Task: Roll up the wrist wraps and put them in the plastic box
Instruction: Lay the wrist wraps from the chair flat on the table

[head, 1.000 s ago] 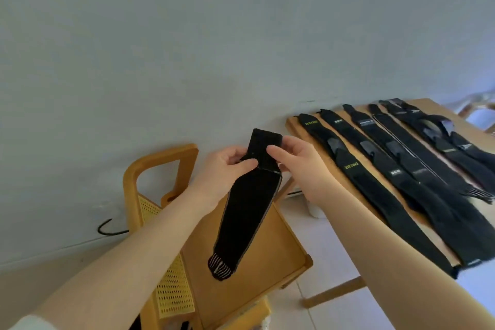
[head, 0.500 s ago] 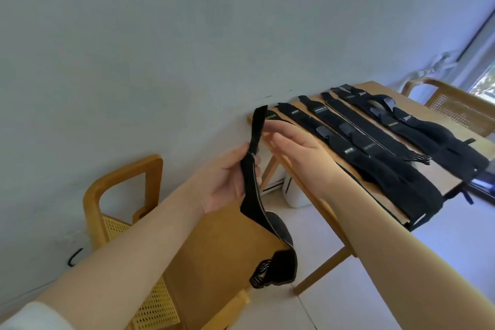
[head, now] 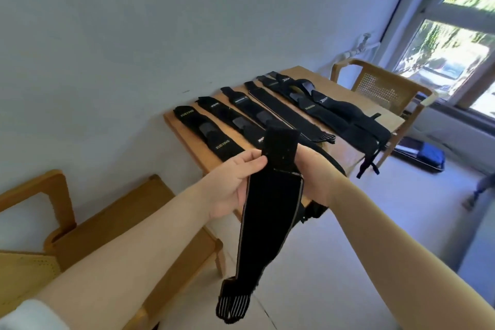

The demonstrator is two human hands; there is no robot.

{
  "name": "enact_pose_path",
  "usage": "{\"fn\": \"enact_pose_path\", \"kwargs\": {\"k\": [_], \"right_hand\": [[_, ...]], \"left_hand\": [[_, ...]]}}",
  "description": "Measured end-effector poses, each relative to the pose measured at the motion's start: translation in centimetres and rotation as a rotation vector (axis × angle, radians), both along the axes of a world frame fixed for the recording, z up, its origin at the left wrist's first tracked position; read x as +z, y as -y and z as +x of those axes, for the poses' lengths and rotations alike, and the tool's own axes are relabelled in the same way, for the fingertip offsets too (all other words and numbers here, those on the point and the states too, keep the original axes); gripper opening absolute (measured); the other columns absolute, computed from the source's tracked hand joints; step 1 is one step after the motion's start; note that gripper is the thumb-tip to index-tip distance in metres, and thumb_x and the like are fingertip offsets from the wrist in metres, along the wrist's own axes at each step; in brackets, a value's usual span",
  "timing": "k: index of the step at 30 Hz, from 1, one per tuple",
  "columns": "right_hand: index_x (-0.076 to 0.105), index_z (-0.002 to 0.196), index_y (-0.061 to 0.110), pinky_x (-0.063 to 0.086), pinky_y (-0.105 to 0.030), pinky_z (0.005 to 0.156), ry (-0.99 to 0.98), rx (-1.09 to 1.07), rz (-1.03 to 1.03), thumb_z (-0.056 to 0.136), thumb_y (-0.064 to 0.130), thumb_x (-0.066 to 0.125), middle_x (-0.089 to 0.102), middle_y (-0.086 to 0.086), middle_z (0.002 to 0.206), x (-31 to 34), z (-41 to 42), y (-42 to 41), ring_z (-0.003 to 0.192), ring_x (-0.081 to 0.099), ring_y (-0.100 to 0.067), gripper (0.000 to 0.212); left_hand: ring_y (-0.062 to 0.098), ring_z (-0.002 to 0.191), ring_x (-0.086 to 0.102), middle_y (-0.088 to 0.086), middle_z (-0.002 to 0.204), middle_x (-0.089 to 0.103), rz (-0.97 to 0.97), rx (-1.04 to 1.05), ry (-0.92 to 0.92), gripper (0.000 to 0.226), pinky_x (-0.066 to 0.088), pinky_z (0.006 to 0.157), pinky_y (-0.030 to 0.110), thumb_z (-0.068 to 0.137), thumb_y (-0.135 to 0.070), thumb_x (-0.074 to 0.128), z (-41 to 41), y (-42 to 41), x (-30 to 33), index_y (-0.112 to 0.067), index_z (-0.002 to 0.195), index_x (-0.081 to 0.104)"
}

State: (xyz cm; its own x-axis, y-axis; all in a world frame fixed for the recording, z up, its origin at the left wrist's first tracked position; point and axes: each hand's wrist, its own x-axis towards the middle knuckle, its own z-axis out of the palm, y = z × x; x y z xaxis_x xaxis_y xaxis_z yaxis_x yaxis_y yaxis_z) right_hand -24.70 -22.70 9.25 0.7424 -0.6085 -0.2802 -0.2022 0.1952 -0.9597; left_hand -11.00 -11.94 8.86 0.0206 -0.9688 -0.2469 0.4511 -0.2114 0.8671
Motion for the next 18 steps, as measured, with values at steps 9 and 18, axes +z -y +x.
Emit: {"fn": "enact_pose_path", "kwargs": {"k": [9,18], "right_hand": [[0.064,0.107,0.019,0.047,-0.040,0.093,0.097,-0.048,0.222,0.096,0.054,0.018,0.071,0.000,0.103,-1.1,-11.7,11.3,0.104,0.064,-0.021,0.059],[0.069,0.092,0.018,0.053,-0.028,0.079,-0.033,-0.180,-0.199,0.094,0.017,0.057,0.070,0.001,0.084,-1.2,-13.6,19.9,0.085,0.067,-0.014,0.012]], "left_hand": [[0.023,0.098,0.068,0.007,0.100,0.071,0.100,0.151,-0.133,0.022,0.052,0.084,0.038,0.097,-0.018,0.046,-11.3,11.2,-1.9,-0.012,0.112,0.061],[0.026,0.102,0.067,0.013,0.112,0.068,0.152,0.207,-0.154,0.027,0.053,0.085,0.037,0.096,-0.017,0.049,-14.8,20.9,-3.3,-0.008,0.120,0.058]]}}
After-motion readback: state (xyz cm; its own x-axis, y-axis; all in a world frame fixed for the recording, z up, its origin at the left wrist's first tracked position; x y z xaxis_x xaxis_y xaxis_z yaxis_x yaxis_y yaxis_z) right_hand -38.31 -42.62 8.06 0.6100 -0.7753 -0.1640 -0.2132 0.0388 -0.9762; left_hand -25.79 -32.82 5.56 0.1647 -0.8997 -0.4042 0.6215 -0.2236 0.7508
